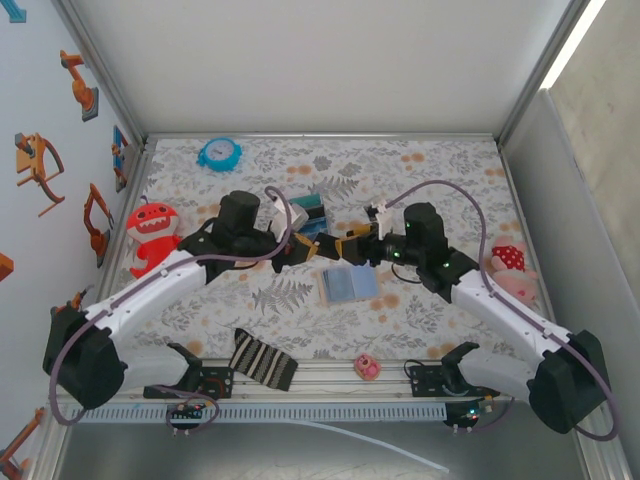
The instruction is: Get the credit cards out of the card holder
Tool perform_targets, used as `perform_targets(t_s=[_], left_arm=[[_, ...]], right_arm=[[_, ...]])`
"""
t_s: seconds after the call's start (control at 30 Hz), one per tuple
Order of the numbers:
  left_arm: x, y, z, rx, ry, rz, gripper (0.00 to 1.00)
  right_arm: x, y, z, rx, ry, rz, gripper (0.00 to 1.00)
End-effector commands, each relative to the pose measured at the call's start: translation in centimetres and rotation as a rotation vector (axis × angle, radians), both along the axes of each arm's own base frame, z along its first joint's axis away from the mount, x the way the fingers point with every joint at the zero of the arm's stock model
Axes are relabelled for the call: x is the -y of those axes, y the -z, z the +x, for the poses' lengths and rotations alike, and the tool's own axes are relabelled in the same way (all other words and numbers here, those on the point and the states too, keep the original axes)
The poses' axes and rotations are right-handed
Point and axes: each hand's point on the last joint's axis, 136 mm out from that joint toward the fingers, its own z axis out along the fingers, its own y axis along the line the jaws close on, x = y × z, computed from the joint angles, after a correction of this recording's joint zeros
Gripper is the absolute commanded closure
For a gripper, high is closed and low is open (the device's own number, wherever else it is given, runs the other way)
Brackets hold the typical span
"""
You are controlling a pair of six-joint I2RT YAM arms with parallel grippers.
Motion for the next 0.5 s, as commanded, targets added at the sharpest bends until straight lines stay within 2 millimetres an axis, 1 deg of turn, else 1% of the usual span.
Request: perform_targets(t_s=[0.0,0.07,0.13,0.23,0.33,0.47], left_arm=[[-1.1,-2.6,0.7,0.067,-0.093,-0.096,1.0],[-1.9,-3.7,0.6,0.106,-0.142,-0.136,1.0],[-2.7,-4.7,0.6,0.14,-0.19,-0.178,1.0],[-3.5,-5.9,0.4,0.174,-0.234,-0.234,1.0],[-3.9,-6.8,0.3,0.181,-0.253,-0.268,1.0],[-4.0,-7.1,0.5,0.169,-0.27,-0.289,1.0]], right_arm=[[0.2,-2.9,1.1,0.104,0.071,0.14,0.35],[0.0,-3.7,1.3,0.115,0.082,0.212,0.29],[-0.4,-4.2,1.4,0.105,0.065,0.277,0.27],[-1.5,-5.1,1.3,0.085,0.004,0.357,0.3],[-2.5,-5.7,1.3,0.066,-0.06,0.4,0.34],[-3.4,-6.7,0.9,0.068,-0.133,0.458,0.37]])
